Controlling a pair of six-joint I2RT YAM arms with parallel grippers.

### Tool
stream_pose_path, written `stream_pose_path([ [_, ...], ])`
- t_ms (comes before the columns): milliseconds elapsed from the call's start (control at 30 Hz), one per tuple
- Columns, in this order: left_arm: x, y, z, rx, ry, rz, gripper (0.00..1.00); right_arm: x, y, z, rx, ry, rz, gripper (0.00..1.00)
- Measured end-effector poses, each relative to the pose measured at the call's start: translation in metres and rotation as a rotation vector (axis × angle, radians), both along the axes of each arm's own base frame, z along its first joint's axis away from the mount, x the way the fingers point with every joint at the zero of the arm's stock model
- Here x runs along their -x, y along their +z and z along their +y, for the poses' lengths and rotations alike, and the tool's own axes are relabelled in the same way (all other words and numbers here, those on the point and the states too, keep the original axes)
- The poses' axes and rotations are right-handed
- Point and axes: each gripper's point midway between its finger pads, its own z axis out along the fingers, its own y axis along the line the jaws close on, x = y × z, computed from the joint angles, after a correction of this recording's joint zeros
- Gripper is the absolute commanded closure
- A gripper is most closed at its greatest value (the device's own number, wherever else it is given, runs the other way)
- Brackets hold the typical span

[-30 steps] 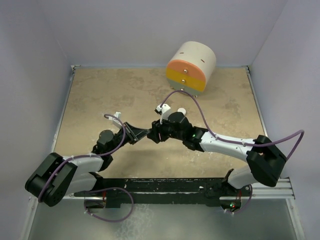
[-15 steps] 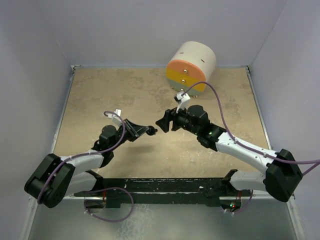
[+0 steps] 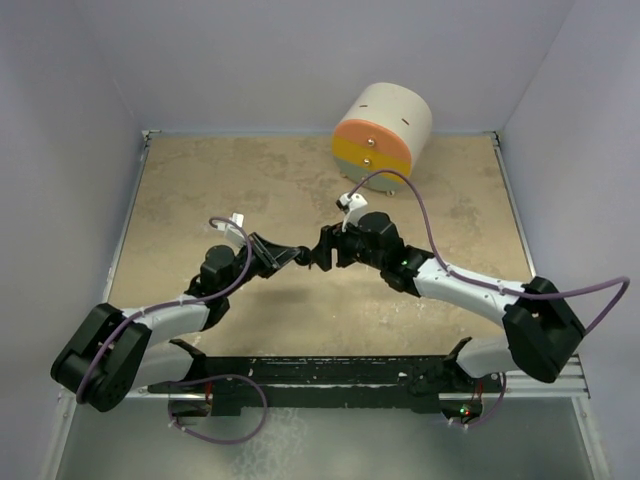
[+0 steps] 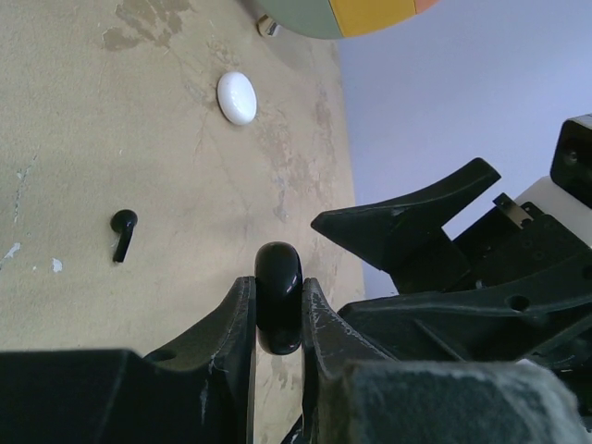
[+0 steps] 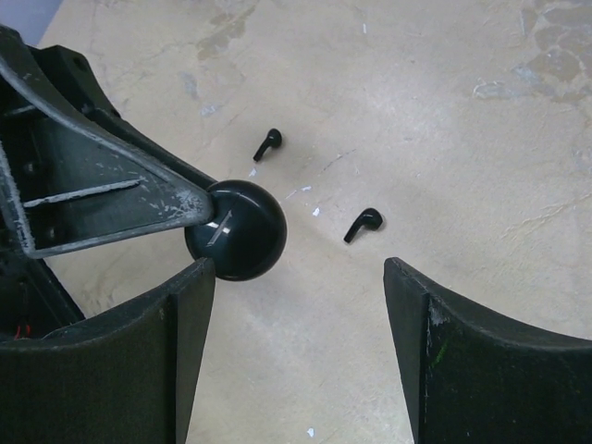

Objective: Insert the wireless bluetooth earbuds into the charging case
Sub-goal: Open the charging case, then pick up the earbud from the center of the board.

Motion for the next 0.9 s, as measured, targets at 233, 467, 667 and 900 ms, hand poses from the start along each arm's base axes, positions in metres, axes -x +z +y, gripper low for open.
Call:
stream_pose_path([
  [233,0.0,0.0,0.0,0.004,0.001,0.003,1.0,-0.004,-0.026,0.005,0.024,-0.003,0.04,0.25],
  [467,-0.002,0.003,0.002,0.012,0.013,0.001,1.0,-0.01,-0.058,0.011,0.055,-0.007,0.083,0.25],
  [667,-0.009,0.011,0.011,0.039,0.049,-0.003,1.0,-0.012,-0.067,0.014,0.056,-0.007,0.093,0.25],
  [900,-0.034,0.017,0.051,0.061,0.177,-0.006,1.0,-0.015,-0.063,0.015,0.044,-0.016,0.08,0.27],
])
